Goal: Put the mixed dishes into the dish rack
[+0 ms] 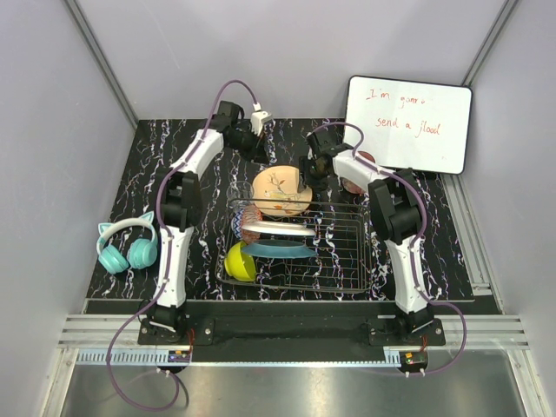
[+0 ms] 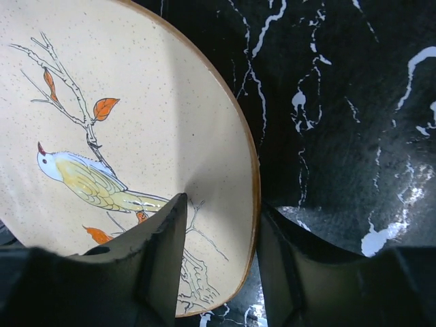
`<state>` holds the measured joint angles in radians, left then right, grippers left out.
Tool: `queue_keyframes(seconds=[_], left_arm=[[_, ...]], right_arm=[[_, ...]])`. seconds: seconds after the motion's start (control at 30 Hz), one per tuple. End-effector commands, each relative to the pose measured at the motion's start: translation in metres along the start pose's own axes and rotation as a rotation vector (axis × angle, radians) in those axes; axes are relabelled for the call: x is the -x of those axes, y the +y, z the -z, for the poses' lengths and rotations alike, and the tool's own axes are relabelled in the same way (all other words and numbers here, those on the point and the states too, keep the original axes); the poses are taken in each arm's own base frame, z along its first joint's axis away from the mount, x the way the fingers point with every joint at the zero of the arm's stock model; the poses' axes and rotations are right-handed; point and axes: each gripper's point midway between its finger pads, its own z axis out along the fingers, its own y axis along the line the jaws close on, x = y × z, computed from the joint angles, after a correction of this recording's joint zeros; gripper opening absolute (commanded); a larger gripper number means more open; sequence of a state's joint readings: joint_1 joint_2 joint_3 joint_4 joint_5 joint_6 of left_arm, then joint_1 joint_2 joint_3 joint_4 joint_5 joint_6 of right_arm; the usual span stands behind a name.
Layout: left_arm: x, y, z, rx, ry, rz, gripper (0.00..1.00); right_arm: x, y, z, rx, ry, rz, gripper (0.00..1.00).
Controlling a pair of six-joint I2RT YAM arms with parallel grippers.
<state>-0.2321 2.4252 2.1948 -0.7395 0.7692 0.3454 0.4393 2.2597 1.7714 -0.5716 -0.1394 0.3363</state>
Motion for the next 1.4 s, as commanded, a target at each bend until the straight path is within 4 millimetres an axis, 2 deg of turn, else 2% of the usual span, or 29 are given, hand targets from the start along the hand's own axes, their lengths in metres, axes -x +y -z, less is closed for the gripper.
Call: queue_keyframes(seconds=[0.0, 0.13, 0.17, 0.27, 0.47, 0.57, 0.6, 0.8, 0.83, 0.9, 0.97, 1.13, 1.37], left_arm=[[0.015, -0.008, 0.007, 0.015, -0.021, -0.075, 0.12], [0.008, -0.011, 0.007, 0.016, 0.001, -0.073, 0.11], [0.008, -0.011, 0.008, 0.018, 0.002, -0.078, 0.11], [0.006, -0.011, 0.011, 0.032, 0.012, -0.083, 0.10], [0.011, -0.017, 0.021, 0.041, 0.005, -0.078, 0.10], [0.020, -0.020, 0.030, 0.050, -0.014, -0.079, 0.09], [0.023, -0.020, 0.032, 0.055, -0.019, -0.071, 0.09], [0.081, -0.020, 0.078, 0.086, -0.167, -0.053, 0.11], [0.086, -0.015, 0.087, 0.096, -0.186, -0.047, 0.11], [0.091, -0.012, 0.095, 0.105, -0.209, -0.036, 0.11], [0.090, -0.009, 0.102, 0.115, -0.215, -0.030, 0.12], [0.079, -0.012, 0.098, 0.093, -0.197, -0.005, 0.12], [0.080, -0.015, 0.107, 0.084, -0.210, 0.017, 0.11]], right_arm=[[-0.033, 0.004, -0.022, 0.054, 0.123, -0.058, 0.50], [-0.045, 0.004, -0.030, 0.069, 0.163, -0.073, 0.45], [-0.047, 0.003, -0.031, 0.072, 0.173, -0.078, 0.28], [-0.048, 0.001, -0.035, 0.080, 0.181, -0.091, 0.00], [-0.030, -0.005, -0.025, 0.084, 0.132, -0.078, 0.00], [-0.005, -0.006, -0.009, 0.110, 0.069, -0.074, 0.00], [0.009, -0.008, 0.002, 0.122, 0.031, -0.080, 0.00], [0.073, -0.004, 0.052, 0.254, -0.133, -0.123, 0.00], [0.084, -0.003, 0.059, 0.299, -0.160, -0.145, 0.00], [0.093, 0.001, 0.067, 0.338, -0.185, -0.155, 0.00], [0.101, 0.007, 0.075, 0.367, -0.208, -0.142, 0.00], [0.116, 0.019, 0.095, 0.417, -0.269, -0.081, 0.00], [0.146, 0.038, 0.129, 0.485, -0.378, 0.006, 0.00]])
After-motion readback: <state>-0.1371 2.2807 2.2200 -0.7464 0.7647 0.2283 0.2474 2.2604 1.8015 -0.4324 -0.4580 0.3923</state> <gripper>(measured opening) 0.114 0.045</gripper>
